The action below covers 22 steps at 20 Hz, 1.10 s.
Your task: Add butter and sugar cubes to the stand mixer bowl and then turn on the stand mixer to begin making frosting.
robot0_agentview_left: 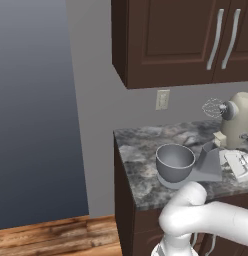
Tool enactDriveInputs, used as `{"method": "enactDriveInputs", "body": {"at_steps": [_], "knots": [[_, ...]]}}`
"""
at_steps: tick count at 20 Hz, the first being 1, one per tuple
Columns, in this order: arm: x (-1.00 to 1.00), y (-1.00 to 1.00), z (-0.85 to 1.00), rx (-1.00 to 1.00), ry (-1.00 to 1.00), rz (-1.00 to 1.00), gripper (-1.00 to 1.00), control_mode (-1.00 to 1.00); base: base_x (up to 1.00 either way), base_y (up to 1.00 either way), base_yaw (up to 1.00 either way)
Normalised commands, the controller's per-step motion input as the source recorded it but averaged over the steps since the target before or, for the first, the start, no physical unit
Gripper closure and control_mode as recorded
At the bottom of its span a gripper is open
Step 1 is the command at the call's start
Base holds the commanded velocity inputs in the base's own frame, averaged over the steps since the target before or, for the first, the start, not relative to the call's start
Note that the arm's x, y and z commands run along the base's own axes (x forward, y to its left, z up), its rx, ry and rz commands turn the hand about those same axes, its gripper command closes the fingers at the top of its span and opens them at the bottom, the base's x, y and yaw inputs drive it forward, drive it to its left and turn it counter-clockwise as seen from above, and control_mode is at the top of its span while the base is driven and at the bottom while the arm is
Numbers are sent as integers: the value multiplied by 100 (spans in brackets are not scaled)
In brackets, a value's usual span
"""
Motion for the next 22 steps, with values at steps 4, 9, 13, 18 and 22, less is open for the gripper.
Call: {"method": "enactDriveInputs", "body": {"at_steps": [4, 9, 13, 18, 22], "knots": [[-59, 7, 52, 0, -9, 0, 100, -100, 0, 0, 0], [-58, 24, 72, 0, -9, 0, 100, -100, 0, 0, 0], [-62, 36, 56, 0, -4, 0, 100, -100, 0, 0, 0], [-64, 44, 43, 0, -3, 0, 100, -100, 0, 0, 0], [-59, 52, 43, 0, -3, 0, 100, -100, 0, 0, 0]]}}
